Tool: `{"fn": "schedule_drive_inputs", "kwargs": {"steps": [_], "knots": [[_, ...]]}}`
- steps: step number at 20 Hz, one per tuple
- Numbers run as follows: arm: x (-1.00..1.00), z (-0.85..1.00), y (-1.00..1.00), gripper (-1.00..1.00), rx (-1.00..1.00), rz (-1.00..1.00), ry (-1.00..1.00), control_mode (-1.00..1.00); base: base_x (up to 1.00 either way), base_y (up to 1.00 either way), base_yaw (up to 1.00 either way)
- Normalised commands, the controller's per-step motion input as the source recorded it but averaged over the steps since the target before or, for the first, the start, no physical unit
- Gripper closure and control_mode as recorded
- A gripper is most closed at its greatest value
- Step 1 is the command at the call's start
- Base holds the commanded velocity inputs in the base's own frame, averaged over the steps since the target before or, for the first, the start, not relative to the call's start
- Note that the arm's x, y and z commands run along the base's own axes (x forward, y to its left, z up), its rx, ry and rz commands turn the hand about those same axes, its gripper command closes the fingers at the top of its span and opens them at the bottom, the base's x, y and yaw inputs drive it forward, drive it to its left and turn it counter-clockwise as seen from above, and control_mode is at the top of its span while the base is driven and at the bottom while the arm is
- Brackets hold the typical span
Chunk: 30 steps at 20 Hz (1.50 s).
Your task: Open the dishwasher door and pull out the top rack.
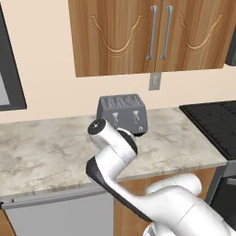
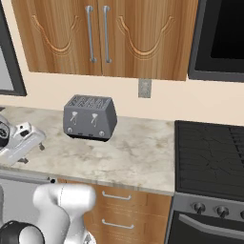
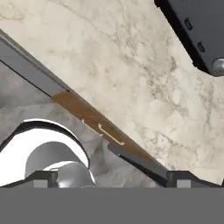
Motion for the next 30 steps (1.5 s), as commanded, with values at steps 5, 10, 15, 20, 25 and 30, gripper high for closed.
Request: {"fn": "schedule_drive_inputs", "kwargs": {"steps": [5,10,15,20,25,30], "knots": [[-0.63,-0.42,1.00,-1.00,-0.30,0.26,0.02,-1.00,0.00,0.00,0.00],[-0.21,-0.67,1.00,-1.00,-0.43,0.13,0.00,-1.00,0.00,0.00,0.00],[0.03,-0.69,1.00,-1.00,-0.46,0.05,-0.14,-1.00,0.00,0.00,0.00],[0.13,-0.42,0.97,-1.00,-0.25,0.00,-0.23,-1.00,0.00,0.00,0.00],[0.40,-0.56,0.79,-1.00,-0.10,0.00,-0.20,-1.00,0.00,0.00,0.00],[0.64,-0.27,0.42,-1.00,-0.04,0.00,-0.20,-1.00,0.00,0.00,0.00]]}}
